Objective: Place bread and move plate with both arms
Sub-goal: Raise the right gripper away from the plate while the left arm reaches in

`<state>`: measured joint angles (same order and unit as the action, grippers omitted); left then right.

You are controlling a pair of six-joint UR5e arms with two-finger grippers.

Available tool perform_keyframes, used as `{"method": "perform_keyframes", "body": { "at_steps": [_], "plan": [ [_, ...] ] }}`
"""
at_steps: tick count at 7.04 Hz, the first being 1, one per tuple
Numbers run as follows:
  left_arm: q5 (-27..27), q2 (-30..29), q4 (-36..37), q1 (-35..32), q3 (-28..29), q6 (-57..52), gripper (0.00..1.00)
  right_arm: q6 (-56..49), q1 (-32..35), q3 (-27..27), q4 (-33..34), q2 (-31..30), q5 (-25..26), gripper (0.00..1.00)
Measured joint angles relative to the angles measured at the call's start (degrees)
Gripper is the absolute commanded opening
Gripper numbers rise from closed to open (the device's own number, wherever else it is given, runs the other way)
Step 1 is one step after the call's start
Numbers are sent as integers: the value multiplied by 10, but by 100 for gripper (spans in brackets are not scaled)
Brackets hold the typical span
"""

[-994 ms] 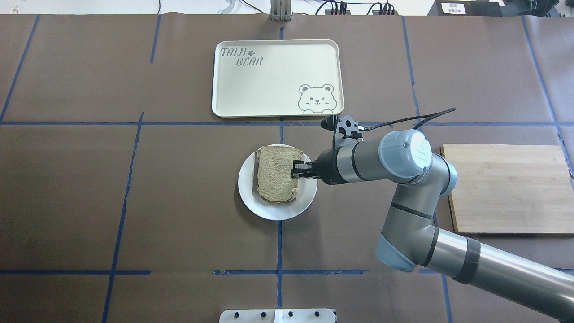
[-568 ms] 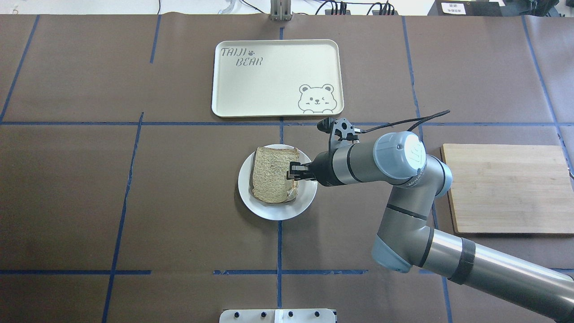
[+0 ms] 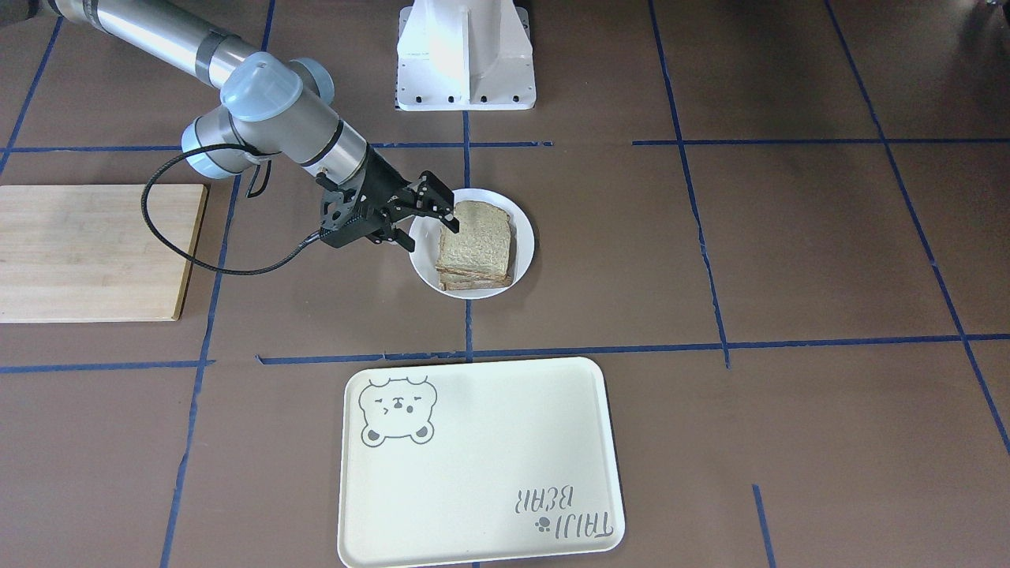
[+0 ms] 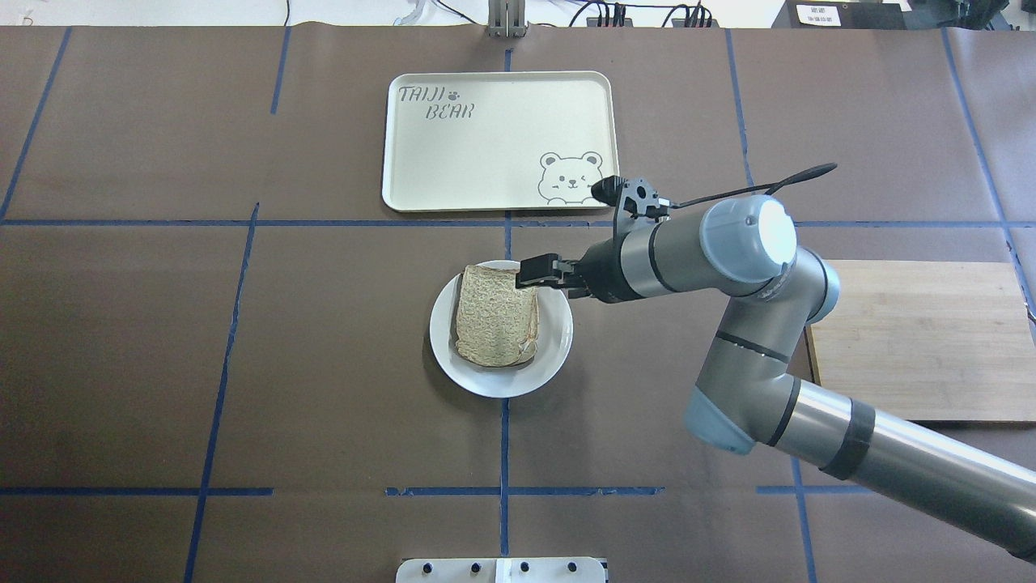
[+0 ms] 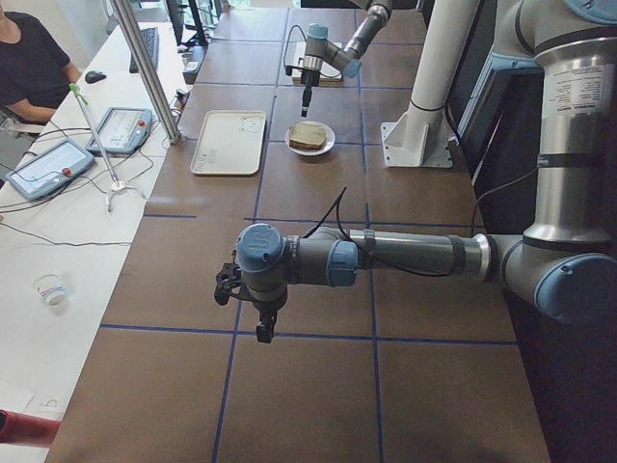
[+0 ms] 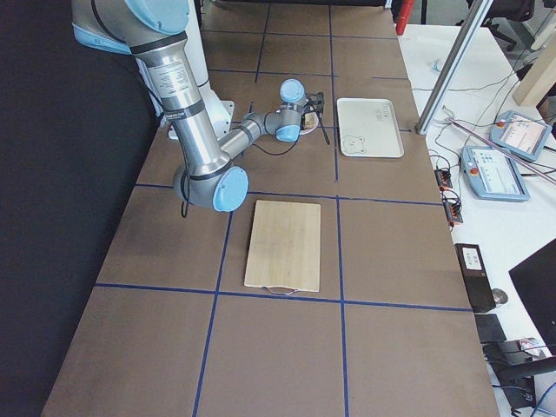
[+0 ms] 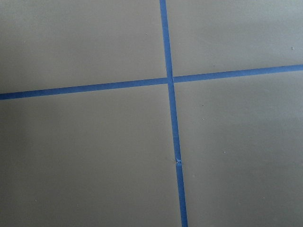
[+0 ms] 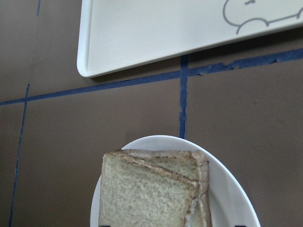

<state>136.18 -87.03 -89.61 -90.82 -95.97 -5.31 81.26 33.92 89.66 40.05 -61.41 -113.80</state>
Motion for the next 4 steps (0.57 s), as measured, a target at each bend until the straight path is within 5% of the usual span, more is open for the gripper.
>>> {"method": "perform_keyframes", "body": {
  "at_steps": [2,4],
  "plan": [
    [38,-3,-41,26,-7,31,100,-3,89,5,37,-7,-87,100],
    [64,-8,-198,89,-17,218,100,-51,168,11,108,-16,-109,100]
  ]
}}
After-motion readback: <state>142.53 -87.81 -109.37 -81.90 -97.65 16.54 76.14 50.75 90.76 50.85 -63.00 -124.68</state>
